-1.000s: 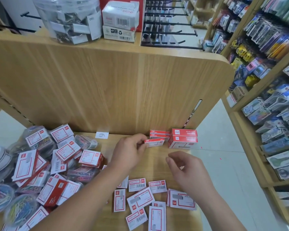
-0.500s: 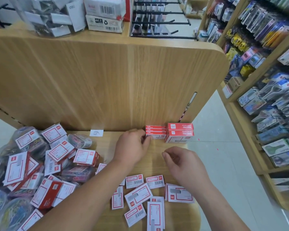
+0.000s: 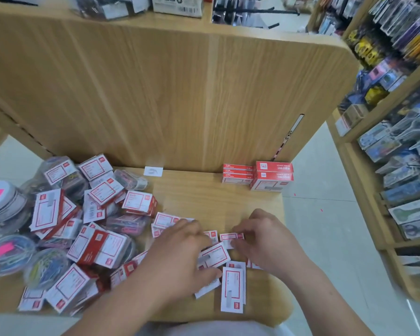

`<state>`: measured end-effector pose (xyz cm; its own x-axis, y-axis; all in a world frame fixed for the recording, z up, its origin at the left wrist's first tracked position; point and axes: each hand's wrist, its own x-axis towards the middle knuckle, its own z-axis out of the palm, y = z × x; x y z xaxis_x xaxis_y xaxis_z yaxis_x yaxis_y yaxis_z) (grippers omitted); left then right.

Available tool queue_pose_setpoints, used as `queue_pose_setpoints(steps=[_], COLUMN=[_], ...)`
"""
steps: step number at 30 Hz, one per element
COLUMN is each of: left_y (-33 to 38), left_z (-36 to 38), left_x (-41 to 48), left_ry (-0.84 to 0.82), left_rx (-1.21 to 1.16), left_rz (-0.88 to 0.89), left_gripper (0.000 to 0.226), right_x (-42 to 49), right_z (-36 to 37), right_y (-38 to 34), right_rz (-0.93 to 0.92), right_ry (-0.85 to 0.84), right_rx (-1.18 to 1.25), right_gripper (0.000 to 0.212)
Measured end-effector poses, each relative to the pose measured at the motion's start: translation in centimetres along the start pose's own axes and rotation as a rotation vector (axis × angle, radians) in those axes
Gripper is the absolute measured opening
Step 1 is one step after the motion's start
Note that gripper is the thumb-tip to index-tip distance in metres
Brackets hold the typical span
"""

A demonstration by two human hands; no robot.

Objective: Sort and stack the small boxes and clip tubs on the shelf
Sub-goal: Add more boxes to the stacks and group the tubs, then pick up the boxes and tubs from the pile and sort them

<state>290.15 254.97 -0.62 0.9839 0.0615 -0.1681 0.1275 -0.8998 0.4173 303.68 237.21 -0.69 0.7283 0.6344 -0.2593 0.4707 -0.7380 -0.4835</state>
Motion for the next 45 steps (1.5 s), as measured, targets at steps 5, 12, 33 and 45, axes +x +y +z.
queue_pose_setpoints(steps=[5,12,33,45], left_y=[-0.2,0.9,7.2,4.2], left_z=[2.1,2.5,-0.3,0.1], left_x=[-1.2,-2.4,-0.3,1.6], left_ry=[0.106,0.218,0.401,0.500], left_rx=[-0.063,-0.115,-1.138,-0.450], left_rz=[-0.072,-0.263,-0.389,-0.135], left_gripper=[0.034,0.035,0.029,0.030], right_x=[0.3,1.3,-2.4,-0.9], right_z=[0.4,-0.9,-4.1,-5.2], right_y=[0.1,0.4,-2.0,-0.4], right_rz=[0.078,-0.012,-0.127,-0.350], right_ry=[0.062,-0.055,-0.085,0.015], right_rx=[-0.017,-0.023,0.834,0.122], right_gripper=[0.013,0.014,0.012,0.026])
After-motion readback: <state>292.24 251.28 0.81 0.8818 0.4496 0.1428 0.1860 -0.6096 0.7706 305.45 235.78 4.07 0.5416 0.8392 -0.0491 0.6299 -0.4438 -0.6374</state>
